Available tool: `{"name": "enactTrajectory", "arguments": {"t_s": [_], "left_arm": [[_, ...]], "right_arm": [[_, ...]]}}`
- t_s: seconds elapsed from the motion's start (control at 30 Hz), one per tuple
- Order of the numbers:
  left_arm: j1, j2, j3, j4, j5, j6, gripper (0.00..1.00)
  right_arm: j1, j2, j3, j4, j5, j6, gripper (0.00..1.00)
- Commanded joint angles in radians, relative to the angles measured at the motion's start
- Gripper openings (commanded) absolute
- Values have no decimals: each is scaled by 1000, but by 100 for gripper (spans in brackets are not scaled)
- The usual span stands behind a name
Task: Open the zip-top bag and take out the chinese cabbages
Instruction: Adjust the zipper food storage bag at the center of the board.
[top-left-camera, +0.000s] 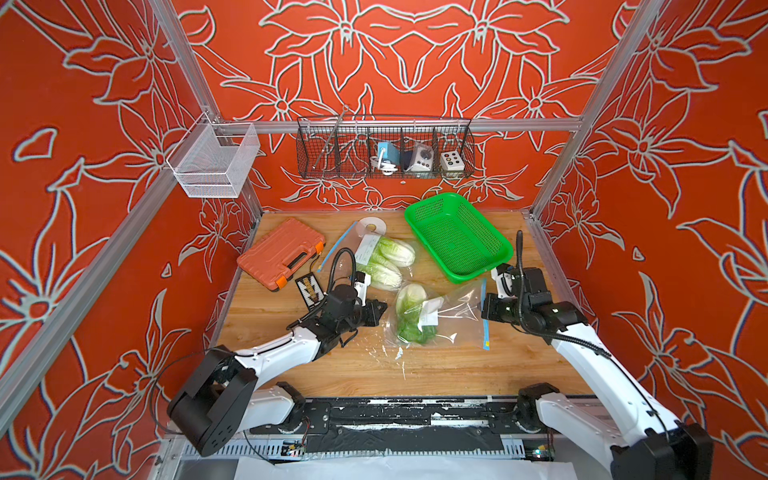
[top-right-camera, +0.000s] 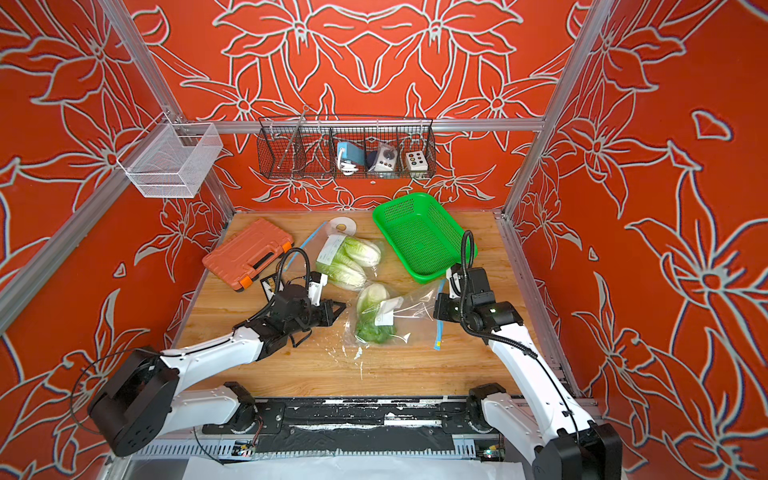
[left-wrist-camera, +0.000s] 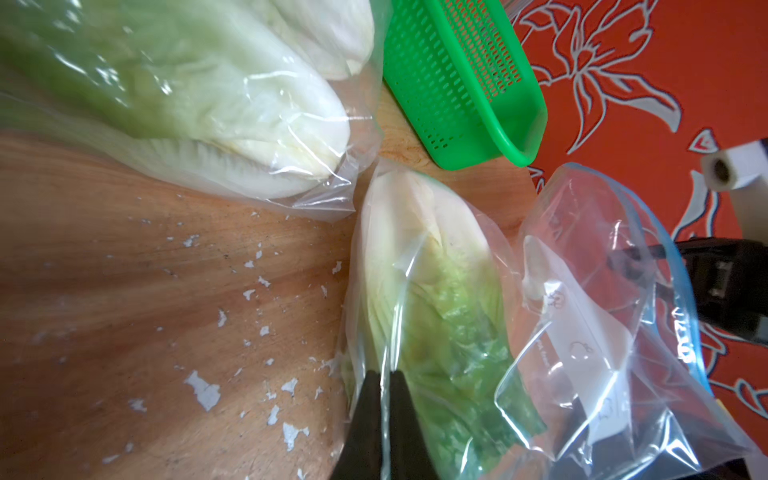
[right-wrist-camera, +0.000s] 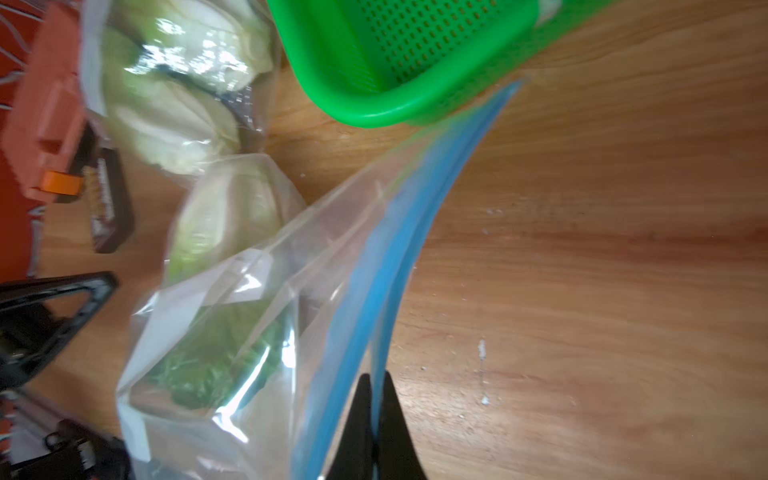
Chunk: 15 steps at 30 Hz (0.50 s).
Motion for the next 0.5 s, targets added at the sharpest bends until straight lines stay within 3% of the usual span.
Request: {"name": "enactTrajectory", "arguments": {"t_s": [0.0, 0.1, 0.13, 0.2, 0.23, 0.4, 0.47], "left_arm": [[4, -55, -29, 9, -48, 1, 0], [8, -48, -56, 35, -40, -25, 0], [11, -32, -56, 41, -18, -34, 11], [14, 16, -44, 50, 45, -46, 47], [14, 37, -37, 56, 76, -54, 55], [13, 106, -47, 180, 179, -103, 83], [12, 139, -38, 202, 190, -107, 91]], "right_arm": [[-3, 20, 38, -94, 160, -85, 0], [-3, 15, 29, -35, 98, -81, 0], [-3, 17, 25, -18, 81, -72, 0], [-3, 40, 23, 1, 68, -57, 0], [-3, 55, 22, 10, 72, -55, 0], [-3, 146, -5, 102, 43, -40, 0], [-3, 189, -12, 137, 12, -38, 0]]}}
